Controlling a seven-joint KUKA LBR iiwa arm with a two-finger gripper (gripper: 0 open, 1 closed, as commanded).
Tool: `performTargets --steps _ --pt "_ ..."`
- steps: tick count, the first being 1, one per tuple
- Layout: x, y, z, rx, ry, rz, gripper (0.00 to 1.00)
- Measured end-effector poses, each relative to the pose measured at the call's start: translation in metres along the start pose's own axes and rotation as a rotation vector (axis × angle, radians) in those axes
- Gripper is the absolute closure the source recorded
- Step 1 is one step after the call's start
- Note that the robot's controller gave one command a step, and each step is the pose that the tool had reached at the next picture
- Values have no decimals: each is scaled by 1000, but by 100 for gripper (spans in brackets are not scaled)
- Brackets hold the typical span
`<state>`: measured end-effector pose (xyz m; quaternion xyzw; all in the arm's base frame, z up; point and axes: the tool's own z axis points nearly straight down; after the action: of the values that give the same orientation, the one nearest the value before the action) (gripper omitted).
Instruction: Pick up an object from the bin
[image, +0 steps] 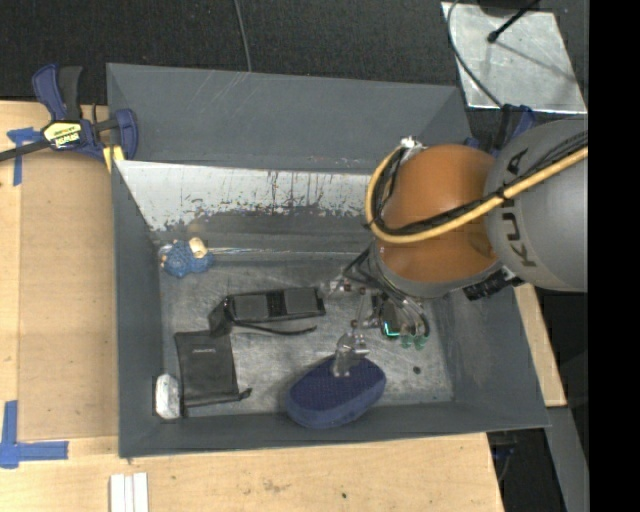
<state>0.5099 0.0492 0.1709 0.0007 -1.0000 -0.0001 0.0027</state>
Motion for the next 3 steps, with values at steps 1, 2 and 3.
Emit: performTargets --steps 1,2,3 --pt "2 4 34 3 -41 -144 0" --pt "-51 42 -40 -2 -20 -43 0" --pt "-36 15 93 -2 -18 163 0"
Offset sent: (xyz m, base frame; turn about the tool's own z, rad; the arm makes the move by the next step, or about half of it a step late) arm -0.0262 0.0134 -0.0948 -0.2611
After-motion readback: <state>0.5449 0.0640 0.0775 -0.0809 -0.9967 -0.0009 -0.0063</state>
